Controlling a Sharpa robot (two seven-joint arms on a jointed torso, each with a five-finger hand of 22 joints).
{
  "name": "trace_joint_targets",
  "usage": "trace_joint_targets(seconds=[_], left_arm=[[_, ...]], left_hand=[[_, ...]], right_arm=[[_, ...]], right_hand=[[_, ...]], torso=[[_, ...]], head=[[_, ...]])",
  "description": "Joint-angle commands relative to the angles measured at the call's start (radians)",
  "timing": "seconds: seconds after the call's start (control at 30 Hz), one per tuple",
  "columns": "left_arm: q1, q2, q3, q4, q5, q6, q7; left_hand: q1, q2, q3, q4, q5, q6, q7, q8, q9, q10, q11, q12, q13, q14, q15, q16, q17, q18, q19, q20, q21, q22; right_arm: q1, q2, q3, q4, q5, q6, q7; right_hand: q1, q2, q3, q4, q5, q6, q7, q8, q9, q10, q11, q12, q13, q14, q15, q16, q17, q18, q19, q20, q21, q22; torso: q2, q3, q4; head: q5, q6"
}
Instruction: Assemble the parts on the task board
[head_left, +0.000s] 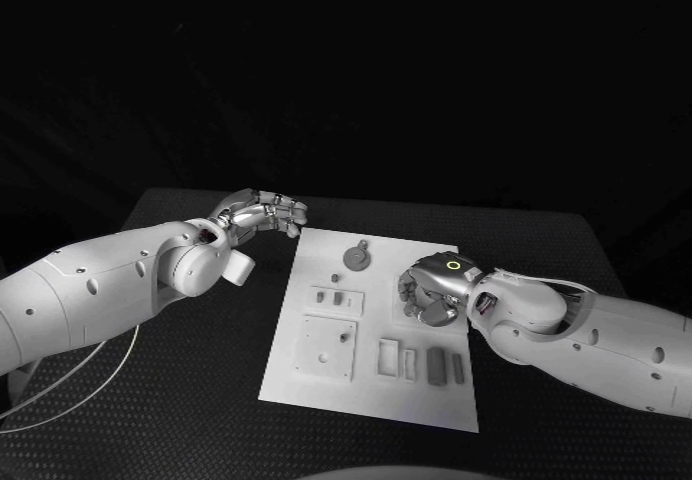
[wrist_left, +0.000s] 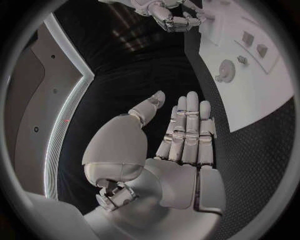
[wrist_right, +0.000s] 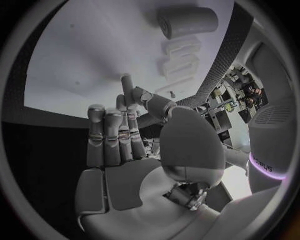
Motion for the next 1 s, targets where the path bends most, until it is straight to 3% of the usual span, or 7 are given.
trace_joint_targets(seconds=[0.03,0.2,0.3,0.5,0.67,0.87,1.0], left_arm=[[0.001,0.003,0.001,0.002,0.004,0.012,0.005],[0.001,0.005,0.001,0.001,0.004,0.014,0.002],[0.001,0.007,0.001,-0.001,0.004,0.014,0.002],[0.001,0.012,0.001,-0.006,0.004,0.014,0.003],[0.001,0.017,0.001,-0.009,0.004,0.014,0.004],[0.001,0.026,0.001,-0.011,0.004,0.019,0.002],[0.001,0.029,0.001,-0.012,0.012,0.022,0.001]], left_hand=[[-0.004,0.006,-0.005,-0.001,-0.002,-0.008,-0.002,0.004,-0.001,0.004,0.004,-0.006,-0.002,0.007,0.001,-0.006,0.001,0.013,0.007,0.002,-0.004,0.001],[-0.004,0.005,-0.005,-0.001,-0.002,-0.008,-0.002,0.005,-0.001,0.004,0.004,-0.006,-0.002,0.007,0.001,-0.006,0.002,0.013,0.007,0.002,-0.004,0.001],[-0.003,0.005,-0.005,-0.001,-0.002,-0.008,-0.002,0.005,-0.001,0.004,0.004,-0.006,-0.002,0.007,0.001,-0.006,0.002,0.013,0.007,0.002,-0.004,0.001],[-0.003,0.006,-0.005,-0.001,-0.002,-0.008,-0.002,0.005,-0.001,0.004,0.004,-0.006,-0.002,0.007,0.001,-0.007,0.003,0.013,0.008,0.002,-0.004,0.002],[-0.003,0.006,-0.005,-0.001,-0.002,-0.008,-0.002,0.005,-0.001,0.004,0.004,-0.006,-0.002,0.007,0.001,-0.007,0.004,0.013,0.008,0.002,-0.004,0.002],[-0.004,0.007,-0.005,-0.001,-0.002,-0.008,-0.002,0.005,-0.001,0.005,0.004,-0.006,-0.002,0.007,0.001,-0.008,0.005,0.013,0.008,0.002,-0.005,0.002],[-0.004,0.007,-0.005,-0.001,-0.002,-0.008,-0.002,0.005,-0.001,0.005,0.004,-0.006,-0.002,0.007,0.002,-0.009,0.005,0.013,0.008,0.002,-0.005,0.002]], right_arm=[[0.023,-0.005,0.005,0.014,0.015,0.037,-0.004],[0.055,-0.016,0.016,0.062,0.067,0.049,-0.001],[0.056,-0.006,0.018,0.078,0.07,0.041,0.003],[0.056,0.054,0.018,0.095,0.086,0.02,0.02],[0.055,0.116,0.018,0.092,0.074,0.02,0.025],[0.044,0.191,0.009,0.071,0.057,0.018,0.037],[0.027,0.236,-0.008,0.051,0.049,0.022,0.039]], right_hand=[[0.001,0.01,0.001,-0.006,0.007,0.009,0.001,0.004,0.002,0.021,-0.006,0.011,0.019,0.002,-0.005,0.007,0.0,0.062,0.006,-0.002,0.005,0.015],[0.0,0.008,0.001,-0.006,0.007,0.01,0.0,0.005,0.003,0.022,-0.006,0.011,0.02,0.003,-0.006,0.008,0.0,0.062,0.006,-0.003,0.005,0.015],[0.0,0.009,0.001,-0.006,0.007,0.01,0.0,0.004,0.003,0.022,-0.006,0.011,0.02,0.003,-0.006,0.008,0.0,0.062,0.007,-0.003,0.005,0.014],[-0.001,0.01,0.001,-0.006,0.007,0.009,0.0,0.004,0.003,0.021,-0.006,0.01,0.02,0.003,-0.006,0.008,0.0,0.062,0.007,-0.003,0.006,0.014],[-0.001,0.011,0.002,-0.007,0.007,0.008,0.001,0.003,0.003,0.02,-0.006,0.01,0.02,0.002,-0.006,0.008,-0.001,0.062,0.007,-0.004,0.006,0.014],[-0.002,0.013,0.003,-0.008,0.007,0.007,0.001,0.002,0.003,0.02,-0.006,0.009,0.02,0.002,-0.006,0.008,-0.002,0.062,0.007,-0.004,0.006,0.013],[-0.002,0.013,0.004,-0.009,0.007,0.007,0.001,0.002,0.003,0.019,-0.006,0.008,0.02,0.001,-0.005,0.008,-0.003,0.062,0.006,-0.004,0.006,0.013]], torso=[[0.001,0.0009,-0.0002],[0.0,-0.0006,0.0005],[0.0,-0.0016,-0.0001],[0.001,0.0018,-0.0021],[0.001,0.0004,-0.0005],[0.0,-0.0002,0.0041],[0.0,-0.0015,0.0042]], head=[[0.006,0.002],[0.008,0.003],[0.01,0.005],[0.025,0.008],[0.031,0.016],[0.039,0.017],[0.046,0.013]])
